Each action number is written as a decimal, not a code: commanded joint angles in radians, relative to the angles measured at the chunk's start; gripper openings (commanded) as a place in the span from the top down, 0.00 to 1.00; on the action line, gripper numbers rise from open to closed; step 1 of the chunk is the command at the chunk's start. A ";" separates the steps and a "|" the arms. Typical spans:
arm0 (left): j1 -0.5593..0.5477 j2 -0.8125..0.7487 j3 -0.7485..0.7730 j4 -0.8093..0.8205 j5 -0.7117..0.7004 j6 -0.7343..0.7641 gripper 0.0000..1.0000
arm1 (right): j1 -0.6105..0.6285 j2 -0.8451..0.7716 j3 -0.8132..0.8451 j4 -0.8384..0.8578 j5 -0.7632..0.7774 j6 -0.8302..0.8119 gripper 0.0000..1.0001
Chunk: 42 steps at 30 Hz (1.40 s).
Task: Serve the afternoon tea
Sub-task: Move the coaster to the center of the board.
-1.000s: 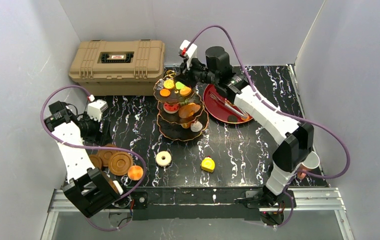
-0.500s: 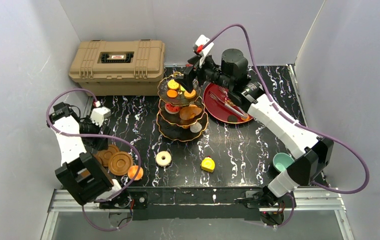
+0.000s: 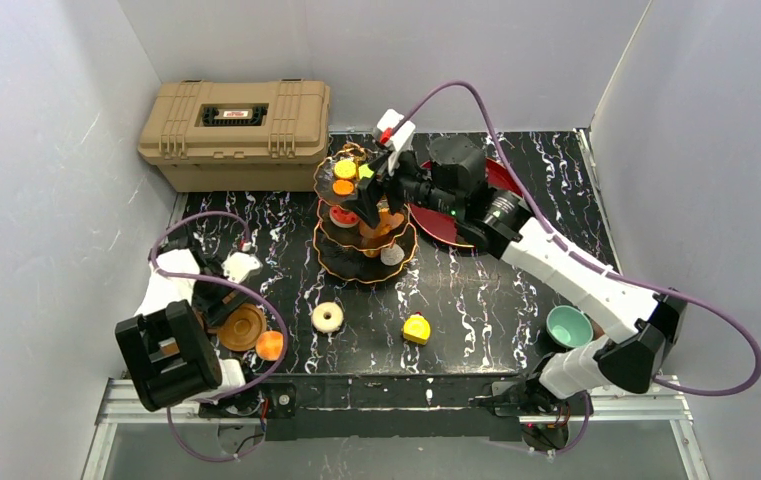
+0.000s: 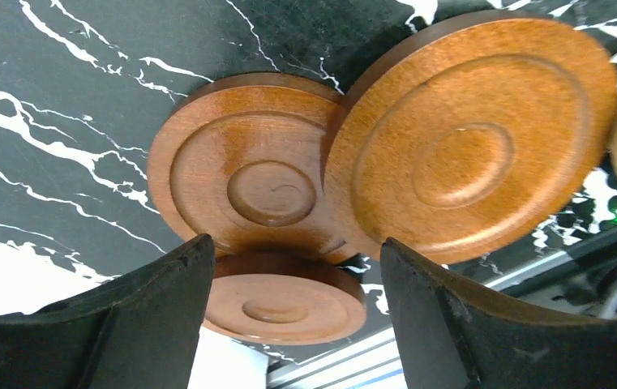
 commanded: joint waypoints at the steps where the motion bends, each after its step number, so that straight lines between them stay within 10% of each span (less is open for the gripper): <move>1: -0.058 -0.050 -0.089 0.083 -0.098 0.085 0.28 | 0.008 -0.094 -0.073 0.038 0.063 0.043 0.02; 21: -0.399 -0.265 -0.276 0.106 -0.014 -0.005 0.36 | 0.008 -0.191 -0.225 0.092 0.146 0.069 0.02; 42: -0.802 -0.214 0.035 -0.097 0.092 -0.373 0.43 | 0.008 -0.231 -0.299 0.086 0.224 0.058 0.02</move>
